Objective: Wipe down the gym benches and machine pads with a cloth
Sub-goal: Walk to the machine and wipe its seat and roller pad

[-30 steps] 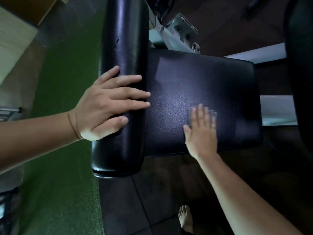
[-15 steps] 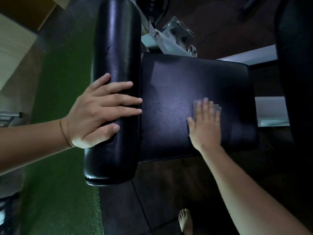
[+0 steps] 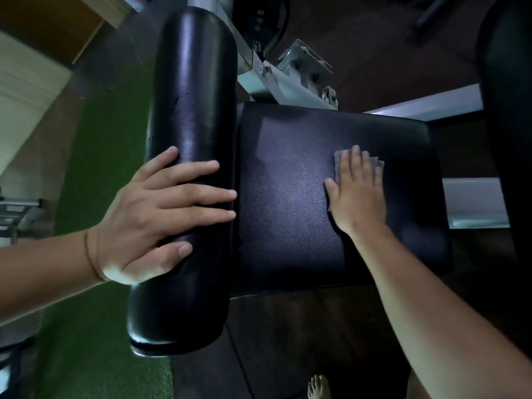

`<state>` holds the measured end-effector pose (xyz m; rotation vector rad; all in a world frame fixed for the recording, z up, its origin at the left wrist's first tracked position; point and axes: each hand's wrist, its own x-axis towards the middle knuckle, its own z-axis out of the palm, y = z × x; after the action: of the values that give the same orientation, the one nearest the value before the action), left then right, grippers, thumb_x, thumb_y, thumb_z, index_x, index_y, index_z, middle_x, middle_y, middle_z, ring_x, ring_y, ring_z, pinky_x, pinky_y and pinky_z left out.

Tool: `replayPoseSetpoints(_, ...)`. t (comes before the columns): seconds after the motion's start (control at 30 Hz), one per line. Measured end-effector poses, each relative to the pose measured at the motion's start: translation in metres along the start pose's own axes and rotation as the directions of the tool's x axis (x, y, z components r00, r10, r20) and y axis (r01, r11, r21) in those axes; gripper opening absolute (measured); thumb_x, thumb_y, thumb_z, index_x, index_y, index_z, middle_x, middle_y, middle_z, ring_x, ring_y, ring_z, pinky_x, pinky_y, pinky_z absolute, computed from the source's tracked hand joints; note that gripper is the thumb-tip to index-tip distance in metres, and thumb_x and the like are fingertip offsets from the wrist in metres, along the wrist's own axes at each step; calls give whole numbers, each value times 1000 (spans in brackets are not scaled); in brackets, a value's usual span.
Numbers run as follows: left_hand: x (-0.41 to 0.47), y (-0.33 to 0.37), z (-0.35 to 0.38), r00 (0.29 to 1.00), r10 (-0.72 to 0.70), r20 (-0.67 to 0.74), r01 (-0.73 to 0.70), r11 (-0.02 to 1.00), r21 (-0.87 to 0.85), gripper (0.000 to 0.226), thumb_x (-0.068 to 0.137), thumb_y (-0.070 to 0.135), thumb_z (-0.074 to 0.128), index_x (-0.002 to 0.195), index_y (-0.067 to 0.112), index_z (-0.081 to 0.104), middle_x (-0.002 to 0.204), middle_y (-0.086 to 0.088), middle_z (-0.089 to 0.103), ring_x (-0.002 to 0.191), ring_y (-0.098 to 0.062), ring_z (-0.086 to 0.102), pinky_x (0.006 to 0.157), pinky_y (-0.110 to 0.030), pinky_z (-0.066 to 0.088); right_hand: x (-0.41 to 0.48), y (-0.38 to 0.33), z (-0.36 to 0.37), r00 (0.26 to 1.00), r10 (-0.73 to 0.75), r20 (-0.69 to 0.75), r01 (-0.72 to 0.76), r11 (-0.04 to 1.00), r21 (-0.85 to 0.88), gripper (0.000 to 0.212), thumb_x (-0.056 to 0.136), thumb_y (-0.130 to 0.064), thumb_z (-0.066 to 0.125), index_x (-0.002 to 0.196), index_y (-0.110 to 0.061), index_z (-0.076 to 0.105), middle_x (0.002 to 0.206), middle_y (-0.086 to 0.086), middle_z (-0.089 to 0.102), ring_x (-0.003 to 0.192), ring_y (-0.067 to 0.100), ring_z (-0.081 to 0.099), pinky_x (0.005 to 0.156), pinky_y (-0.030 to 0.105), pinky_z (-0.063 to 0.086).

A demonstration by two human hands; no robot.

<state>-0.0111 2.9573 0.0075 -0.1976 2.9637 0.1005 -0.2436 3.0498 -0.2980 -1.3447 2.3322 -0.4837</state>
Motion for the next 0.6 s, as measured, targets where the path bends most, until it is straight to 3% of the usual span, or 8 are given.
replayPoseSetpoints(0.1, 0, 0, 0, 1000, -4, 0, 4, 1000, -4, 63, 106, 53, 22, 129, 20, 71, 142, 1, 63, 148, -33, 43, 119, -70, 18, 37, 37, -9, 999, -5, -37, 5, 1000, -5, 68, 107, -44, 25, 162, -6, 16, 170, 18, 11, 158, 36, 10, 128, 53, 7)
replayPoseSetpoints(0.2, -1, 0, 2, 1000, -6, -11, 6, 1000, 3, 64, 106, 53, 22, 128, 20, 71, 142, 1, 63, 148, -33, 43, 120, -67, 17, 79, 87, -28, 966, 253, -53, -249, 966, 72, 67, 108, -43, 25, 162, -4, 15, 170, 20, 11, 157, 38, 9, 126, 57, 8)
replayPoseSetpoints(0.27, 0, 0, 2, 1000, -7, -15, 7, 1000, 5, 64, 106, 53, 22, 128, 19, 71, 142, 1, 63, 148, -33, 43, 121, -66, 16, 85, 80, -32, 935, 348, -65, -339, 934, 112, 69, 107, -46, 24, 162, -5, 14, 170, 20, 10, 157, 37, 6, 126, 58, 6)
replayPoseSetpoints(0.33, 1, 0, 2, 1000, -8, -7, 8, 1000, 0, 63, 105, 52, 22, 128, 19, 71, 142, 1, 63, 147, -33, 44, 121, -66, 16, 73, 37, -23, 952, 294, -87, -284, 953, 106, 70, 106, -48, 26, 163, -7, 16, 170, 20, 9, 158, 37, 6, 126, 59, 4)
replayPoseSetpoints(0.4, 1, 1, 1, 1000, -8, 1, 8, 1000, 3, 63, 105, 52, 22, 129, 20, 71, 143, 1, 63, 148, -33, 43, 121, -65, 16, 54, -3, -9, 988, 134, -83, -127, 989, 81, 69, 107, -49, 26, 163, -11, 13, 171, 16, 8, 158, 35, 5, 127, 54, -2)
replayPoseSetpoints(0.5, 1, 0, -1, 1000, -9, 14, 9, 1000, 10, 63, 105, 53, 22, 130, 20, 70, 143, 1, 62, 148, -33, 43, 121, -65, 15, 56, 4, -8, 999, -15, -48, 17, 999, 43, 65, 108, -45, 24, 163, -12, 15, 171, 16, 9, 158, 35, 8, 127, 51, 1)
replayPoseSetpoints(0.6, 1, 1, -1, 1000, -13, 9, 13, 1000, 8, 65, 105, 54, 21, 129, 20, 71, 142, 1, 63, 148, -33, 43, 121, -66, 16, 77, 68, -22, 970, 224, -95, -218, 974, 67, 68, 105, -43, 22, 162, -6, 19, 168, 22, 15, 155, 42, 12, 126, 58, 8)
